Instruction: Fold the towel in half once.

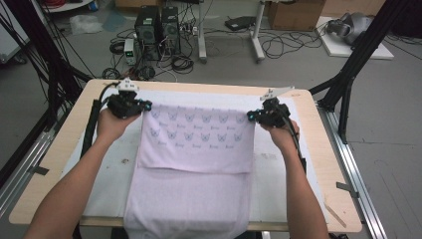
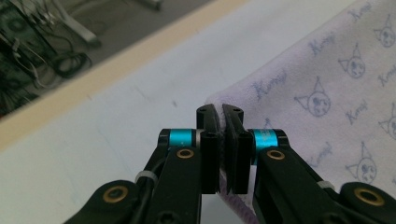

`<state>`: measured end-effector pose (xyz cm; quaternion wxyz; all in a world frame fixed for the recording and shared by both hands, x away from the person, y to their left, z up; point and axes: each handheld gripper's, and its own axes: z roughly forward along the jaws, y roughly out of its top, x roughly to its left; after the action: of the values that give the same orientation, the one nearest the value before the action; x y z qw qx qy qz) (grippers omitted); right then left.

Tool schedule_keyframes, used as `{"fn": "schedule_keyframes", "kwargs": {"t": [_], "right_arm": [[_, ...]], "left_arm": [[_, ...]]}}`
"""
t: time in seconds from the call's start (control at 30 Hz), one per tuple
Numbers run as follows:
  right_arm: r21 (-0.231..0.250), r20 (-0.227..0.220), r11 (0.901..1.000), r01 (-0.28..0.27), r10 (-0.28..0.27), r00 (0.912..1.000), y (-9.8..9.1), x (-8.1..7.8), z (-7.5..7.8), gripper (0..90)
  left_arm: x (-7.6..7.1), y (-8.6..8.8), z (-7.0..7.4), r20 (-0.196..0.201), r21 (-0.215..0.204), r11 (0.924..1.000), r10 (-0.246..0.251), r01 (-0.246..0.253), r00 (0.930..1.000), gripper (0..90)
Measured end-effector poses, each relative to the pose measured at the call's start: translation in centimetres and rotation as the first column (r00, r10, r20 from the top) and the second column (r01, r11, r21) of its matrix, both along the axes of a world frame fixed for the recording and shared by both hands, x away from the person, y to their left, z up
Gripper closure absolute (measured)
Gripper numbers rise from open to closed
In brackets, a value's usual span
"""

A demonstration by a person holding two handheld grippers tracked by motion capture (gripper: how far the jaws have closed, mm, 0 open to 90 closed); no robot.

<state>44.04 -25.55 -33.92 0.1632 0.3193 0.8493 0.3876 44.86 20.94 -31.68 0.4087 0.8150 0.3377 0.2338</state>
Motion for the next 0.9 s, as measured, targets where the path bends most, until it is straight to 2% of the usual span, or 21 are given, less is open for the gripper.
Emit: {"fn": "schedule_keyframes", "kwargs": {"t": [0.07, 0.1, 0.13, 0.2, 0.23, 0.27, 0.3, 0.4, 0.5, 0.57, 0.63, 0.73, 0.9], "right_arm": [[0.009, 0.035, 0.9999, 0.007, -0.007, 0.9994, -0.2, 1.0, 2.2, 85.8], [0.013, 0.050, 0.9998, 0.015, -0.016, 0.9986, -0.2, 1.3, 3.3, 85.8], [0.012, 0.068, 0.9998, 0.016, -0.017, 0.9975, -0.1, 1.6, 4.3, 85.8], [0.020, 0.077, 0.9996, 0.020, -0.021, 0.9968, 0.1, 2.3, 5.4, 82.5], [0.030, 0.084, 0.9992, 0.028, -0.030, 0.9960, 0.1, 2.6, 5.3, 74.4], [0.040, 0.082, 0.9984, 0.041, -0.044, 0.9956, 0.2, 2.8, 5.0, 66.5], [0.043, 0.065, 0.9975, 0.056, -0.059, 0.9961, 0.2, 3.1, 4.3, 61.6], [0.028, 0.009, 0.9974, 0.067, -0.067, 0.9977, 0.1, 3.1, 1.8, 55.7], [0.038, -0.025, 0.9975, 0.060, -0.059, 0.9980, -0.1, 2.2, -0.5, 53.6], [0.037, -0.066, 0.9982, 0.047, -0.044, 0.9969, 0.0, 1.6, -1.6, 52.1], [0.043, -0.054, 0.9987, 0.028, -0.026, 0.9982, 0.2, 0.6, -2.5, 52.8], [0.045, -0.064, 0.9990, 0.003, 0.000, 0.9979, 0.6, -0.8, -4.0, 53.0], [0.055, -0.064, 0.9975, -0.044, 0.047, 0.9968, 0.8, -2.8, -5.5, 55.4]], "left_arm": [[0.9, 0.0, 2.5, 0.038, -0.019, 0.9996, 0.020, -0.019, 0.9991, 85.8], [1.2, -0.1, 3.4, 0.054, -0.031, 0.9992, 0.026, -0.025, 0.9982, 85.7], [1.5, -0.1, 4.0, 0.066, -0.026, 0.9992, 0.034, -0.032, 0.9972, 85.7], [2.0, -0.1, 3.8, 0.053, -0.006, 0.9984, 0.056, -0.055, 0.9970, 83.4], [2.2, 0.0, 3.3, 0.038, 0.012, 0.9975, 0.069, -0.070, 0.9969, 77.7], [2.2, 0.2, 2.4, 0.023, 0.018, 0.9963, 0.084, -0.084, 0.9962, 71.5], [2.1, 0.5, 1.5, 0.009, 0.024, 0.9956, 0.090, -0.090, 0.9959, 69.6], [1.5, 1.9, -1.1, -0.033, 0.023, 0.9949, 0.099, -0.099, 0.9945, 65.5], [0.5, 3.1, -3.4, -0.077, 0.013, 0.9948, 0.101, -0.101, 0.9918, 61.8], [-0.2, 3.6, -4.5, -0.094, 0.002, 0.9972, 0.074, -0.074, 0.9928, 61.0], [-1.1, 3.6, -5.5, -0.100, -0.025, 0.9983, 0.050, -0.053, 0.9937, 59.7], [-2.4, 3.3, -6.5, -0.096, -0.034, 0.9994, 0.006, -0.009, 0.9954, 59.6], [-4.3, 2.6, -8.1, -0.095, -0.046, 0.9954, -0.088, 0.084, 0.9916, 60.9]]}}
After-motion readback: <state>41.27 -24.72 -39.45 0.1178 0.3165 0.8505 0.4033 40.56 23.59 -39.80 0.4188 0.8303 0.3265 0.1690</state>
